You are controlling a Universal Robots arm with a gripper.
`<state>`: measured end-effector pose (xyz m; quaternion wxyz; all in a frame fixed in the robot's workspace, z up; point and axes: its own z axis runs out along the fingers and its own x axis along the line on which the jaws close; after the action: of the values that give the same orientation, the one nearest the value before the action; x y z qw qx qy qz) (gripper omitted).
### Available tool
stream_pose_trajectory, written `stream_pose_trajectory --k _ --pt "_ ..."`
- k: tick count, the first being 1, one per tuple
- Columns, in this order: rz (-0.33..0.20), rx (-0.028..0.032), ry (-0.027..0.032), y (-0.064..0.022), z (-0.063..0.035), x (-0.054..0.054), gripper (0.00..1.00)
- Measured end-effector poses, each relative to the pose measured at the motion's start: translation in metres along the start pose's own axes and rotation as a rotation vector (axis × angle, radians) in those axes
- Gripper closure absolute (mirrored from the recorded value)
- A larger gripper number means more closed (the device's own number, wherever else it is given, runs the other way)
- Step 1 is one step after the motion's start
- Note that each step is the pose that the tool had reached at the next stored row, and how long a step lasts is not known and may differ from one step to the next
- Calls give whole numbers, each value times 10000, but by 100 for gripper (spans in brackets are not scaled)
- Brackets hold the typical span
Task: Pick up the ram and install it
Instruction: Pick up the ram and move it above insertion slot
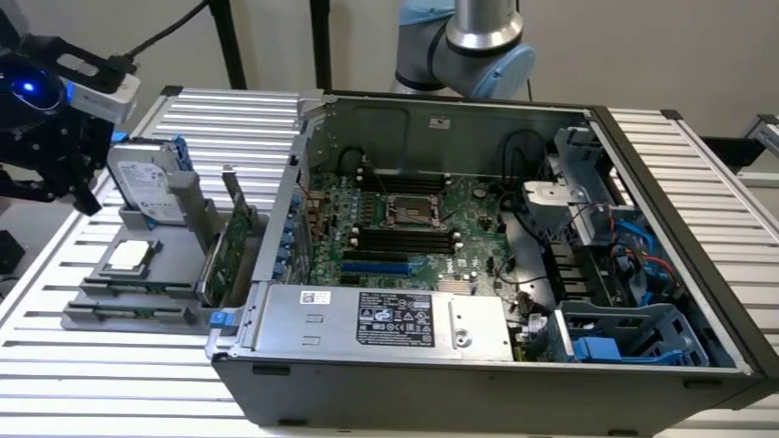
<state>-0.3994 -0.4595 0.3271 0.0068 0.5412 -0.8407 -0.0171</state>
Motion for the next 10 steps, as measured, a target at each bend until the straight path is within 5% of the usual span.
stream_pose_trajectory --k 10 --pt "-1829 -83 97 -3 75 1 100"
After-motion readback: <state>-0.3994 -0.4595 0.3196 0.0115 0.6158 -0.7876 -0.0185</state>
